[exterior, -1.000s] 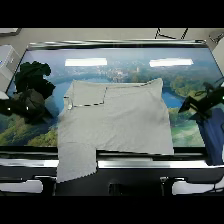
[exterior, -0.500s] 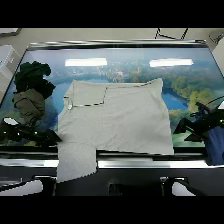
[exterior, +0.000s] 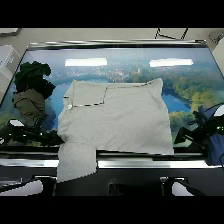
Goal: Fold the clothes and pants, and hang the long-sleeved shirts on hangers.
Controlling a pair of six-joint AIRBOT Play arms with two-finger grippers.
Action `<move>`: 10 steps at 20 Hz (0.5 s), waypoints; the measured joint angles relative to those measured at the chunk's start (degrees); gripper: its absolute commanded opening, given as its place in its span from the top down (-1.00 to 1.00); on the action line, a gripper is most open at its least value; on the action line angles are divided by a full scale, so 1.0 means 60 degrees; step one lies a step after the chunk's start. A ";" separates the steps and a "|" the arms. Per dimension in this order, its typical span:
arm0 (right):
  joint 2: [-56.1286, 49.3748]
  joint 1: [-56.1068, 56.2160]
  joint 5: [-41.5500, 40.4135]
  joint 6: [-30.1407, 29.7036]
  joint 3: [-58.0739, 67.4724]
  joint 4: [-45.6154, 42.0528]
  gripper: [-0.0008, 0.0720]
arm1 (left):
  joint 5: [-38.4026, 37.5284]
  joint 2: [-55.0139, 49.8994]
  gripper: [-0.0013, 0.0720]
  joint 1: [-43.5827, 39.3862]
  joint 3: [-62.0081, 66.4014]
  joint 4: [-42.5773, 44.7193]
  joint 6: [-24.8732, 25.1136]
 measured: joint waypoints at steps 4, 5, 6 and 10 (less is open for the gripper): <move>0.0004 0.0000 -0.0856 0.0007 -0.1315 -0.0022 -0.69 | -0.0047 -0.0004 0.87 -0.0029 -0.0018 -0.0033 0.0026; 0.0004 0.0000 -0.1188 0.0000 -0.1581 0.0098 -0.68 | -0.0080 0.0000 0.87 -0.0036 -0.0022 -0.0047 0.0029; 0.0007 0.0000 -0.1497 -0.0022 -0.1774 0.0284 -0.62 | -0.0113 -0.0004 0.87 -0.0036 -0.0025 -0.0069 0.0033; -0.0015 0.0000 -0.2495 -0.0317 -0.2160 0.1118 -0.54 | -0.0313 -0.0004 0.87 -0.0036 -0.0029 -0.0160 0.0047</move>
